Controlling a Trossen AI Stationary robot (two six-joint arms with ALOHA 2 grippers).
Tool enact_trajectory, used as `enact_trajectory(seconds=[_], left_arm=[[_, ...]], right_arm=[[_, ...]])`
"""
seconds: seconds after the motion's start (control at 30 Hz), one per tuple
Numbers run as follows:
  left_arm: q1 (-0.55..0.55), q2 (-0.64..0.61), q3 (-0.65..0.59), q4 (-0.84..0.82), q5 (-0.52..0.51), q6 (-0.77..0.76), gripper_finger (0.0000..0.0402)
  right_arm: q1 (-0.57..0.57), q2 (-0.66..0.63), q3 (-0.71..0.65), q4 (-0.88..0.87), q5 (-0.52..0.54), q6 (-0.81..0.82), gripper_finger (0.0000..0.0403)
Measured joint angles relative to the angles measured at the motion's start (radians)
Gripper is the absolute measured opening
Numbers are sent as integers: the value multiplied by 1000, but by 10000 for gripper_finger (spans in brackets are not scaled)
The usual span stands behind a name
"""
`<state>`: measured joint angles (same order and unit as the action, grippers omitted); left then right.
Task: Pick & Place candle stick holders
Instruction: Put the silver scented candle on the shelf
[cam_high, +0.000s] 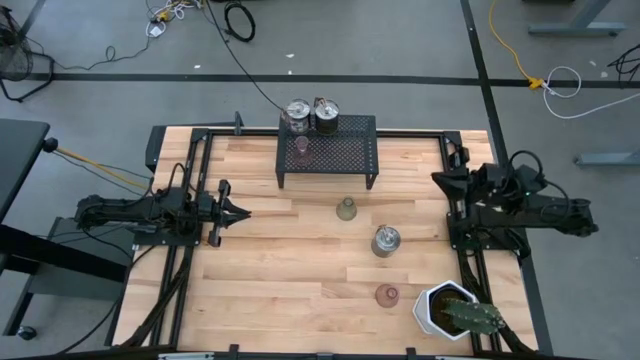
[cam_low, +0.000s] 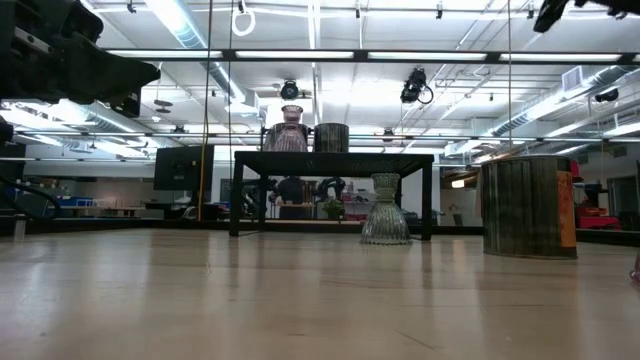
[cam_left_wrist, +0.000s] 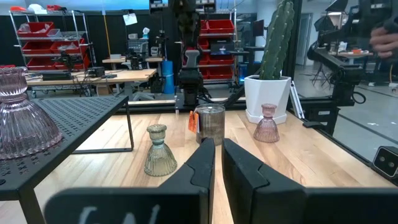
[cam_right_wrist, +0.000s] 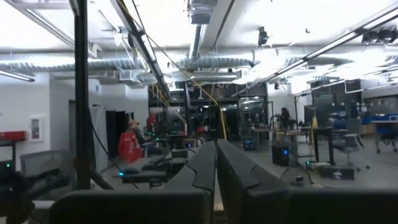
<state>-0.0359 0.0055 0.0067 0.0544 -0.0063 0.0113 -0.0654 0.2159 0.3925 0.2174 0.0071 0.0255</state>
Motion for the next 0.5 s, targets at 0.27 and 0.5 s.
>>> enact_trajectory(seconds=[0.27,0.5], left_arm=[[0,0,0,0,0,0,34],[0,0,0,0,0,0,34]], right_arm=[[0,108,181,-163,-33,-7,20],[0,210,340,-242,-75,-3,20]])
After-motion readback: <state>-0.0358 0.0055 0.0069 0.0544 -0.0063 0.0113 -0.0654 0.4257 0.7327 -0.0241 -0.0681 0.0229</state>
